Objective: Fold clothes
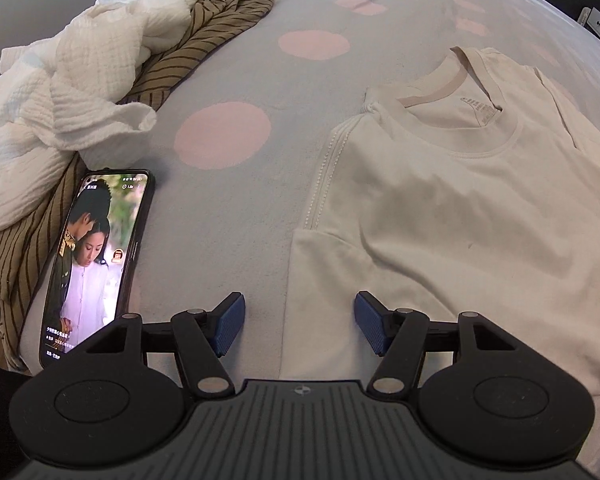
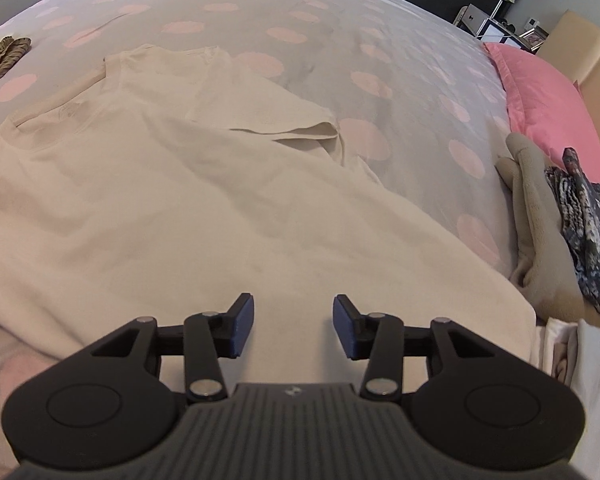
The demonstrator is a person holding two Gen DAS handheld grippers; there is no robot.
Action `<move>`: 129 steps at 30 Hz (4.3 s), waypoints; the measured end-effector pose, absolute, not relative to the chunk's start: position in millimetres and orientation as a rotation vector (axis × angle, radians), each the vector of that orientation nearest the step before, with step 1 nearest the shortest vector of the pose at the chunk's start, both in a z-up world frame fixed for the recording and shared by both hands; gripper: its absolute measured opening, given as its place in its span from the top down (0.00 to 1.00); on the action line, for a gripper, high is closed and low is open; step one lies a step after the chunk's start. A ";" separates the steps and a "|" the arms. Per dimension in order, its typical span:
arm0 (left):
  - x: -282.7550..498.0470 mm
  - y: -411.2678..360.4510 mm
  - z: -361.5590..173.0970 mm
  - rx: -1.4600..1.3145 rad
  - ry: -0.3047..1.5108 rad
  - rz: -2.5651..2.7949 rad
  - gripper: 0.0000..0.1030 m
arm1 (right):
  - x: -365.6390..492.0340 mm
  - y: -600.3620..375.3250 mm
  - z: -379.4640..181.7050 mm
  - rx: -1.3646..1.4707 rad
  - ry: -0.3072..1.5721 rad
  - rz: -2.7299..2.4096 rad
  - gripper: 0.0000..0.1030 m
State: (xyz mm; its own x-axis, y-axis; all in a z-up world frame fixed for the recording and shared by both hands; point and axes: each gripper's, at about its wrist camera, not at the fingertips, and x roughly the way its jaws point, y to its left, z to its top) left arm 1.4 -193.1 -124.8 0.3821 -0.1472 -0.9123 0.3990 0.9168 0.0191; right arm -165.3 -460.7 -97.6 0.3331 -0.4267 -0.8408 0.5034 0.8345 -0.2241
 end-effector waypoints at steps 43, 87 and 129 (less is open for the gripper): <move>-7.6 -206.6 -83.4 0.308 0.925 -0.430 0.98 | -252.5 -376.1 -97.0 0.451 1.360 -0.217 0.97; 30.4 -241.1 -135.7 0.679 1.207 -0.384 0.98 | -110.8 -436.5 -77.9 -0.047 1.312 -0.267 0.77; 14.0 -216.3 -5.6 0.378 0.807 -0.612 0.98 | -164.7 -465.9 79.7 -0.125 0.750 -0.714 0.94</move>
State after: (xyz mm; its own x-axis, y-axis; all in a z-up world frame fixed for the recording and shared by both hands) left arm 14.0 -216.3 -5.6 0.5348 -0.3615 -0.7637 0.6381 0.7653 0.0846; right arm -164.7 -465.9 79.7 0.5111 -0.6341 -0.5803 0.5484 0.7604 -0.3479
